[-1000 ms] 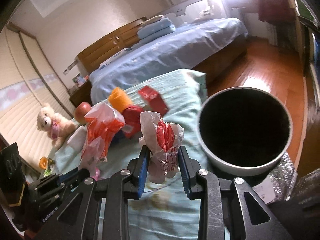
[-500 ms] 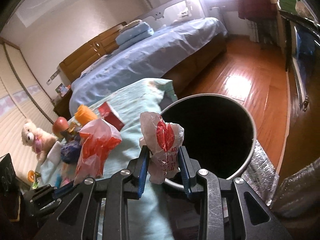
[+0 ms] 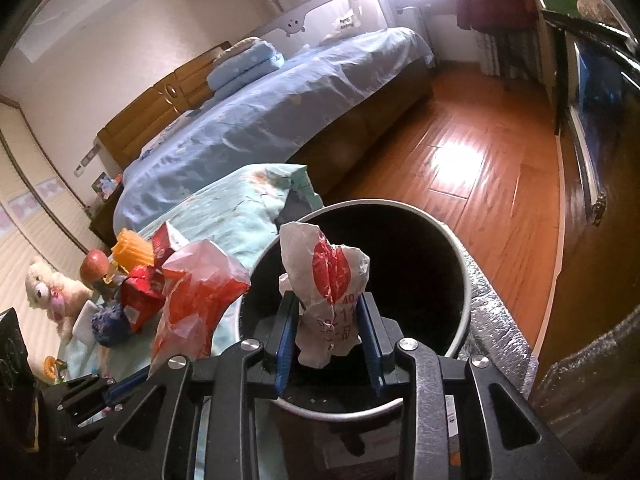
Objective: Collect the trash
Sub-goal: 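Carry both held wrappers over the trash bin and open both tools, then move both open tools back over the table toward the pink brush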
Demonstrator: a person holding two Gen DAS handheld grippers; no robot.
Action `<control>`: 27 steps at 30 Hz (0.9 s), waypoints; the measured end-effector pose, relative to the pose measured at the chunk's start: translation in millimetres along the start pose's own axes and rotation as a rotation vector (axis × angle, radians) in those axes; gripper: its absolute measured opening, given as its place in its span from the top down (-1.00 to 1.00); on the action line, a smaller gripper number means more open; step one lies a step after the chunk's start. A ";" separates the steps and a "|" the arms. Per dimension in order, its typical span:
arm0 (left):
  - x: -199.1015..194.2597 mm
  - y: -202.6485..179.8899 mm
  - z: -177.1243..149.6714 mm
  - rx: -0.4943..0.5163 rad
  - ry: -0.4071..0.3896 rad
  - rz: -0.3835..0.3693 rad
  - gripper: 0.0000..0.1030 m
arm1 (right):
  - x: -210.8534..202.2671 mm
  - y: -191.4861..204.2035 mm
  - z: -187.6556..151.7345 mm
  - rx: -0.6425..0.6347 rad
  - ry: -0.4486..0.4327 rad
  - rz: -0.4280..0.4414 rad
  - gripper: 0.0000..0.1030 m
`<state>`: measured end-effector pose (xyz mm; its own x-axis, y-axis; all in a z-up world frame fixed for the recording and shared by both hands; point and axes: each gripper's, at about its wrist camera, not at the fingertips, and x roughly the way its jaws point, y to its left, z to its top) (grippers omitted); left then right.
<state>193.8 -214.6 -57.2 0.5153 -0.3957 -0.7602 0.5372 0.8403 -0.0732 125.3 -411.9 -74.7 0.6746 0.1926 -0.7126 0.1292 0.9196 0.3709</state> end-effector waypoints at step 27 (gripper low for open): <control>25.7 -3.9 11.7 -0.032 0.005 0.005 -0.02 | 19.8 -28.5 12.3 0.087 0.041 0.004 -0.32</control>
<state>212.7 -232.4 -68.9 0.5151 -0.3895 -0.7635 0.5130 0.8537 -0.0894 143.9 -438.5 -92.1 0.6451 0.2120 -0.7341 0.1906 0.8857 0.4233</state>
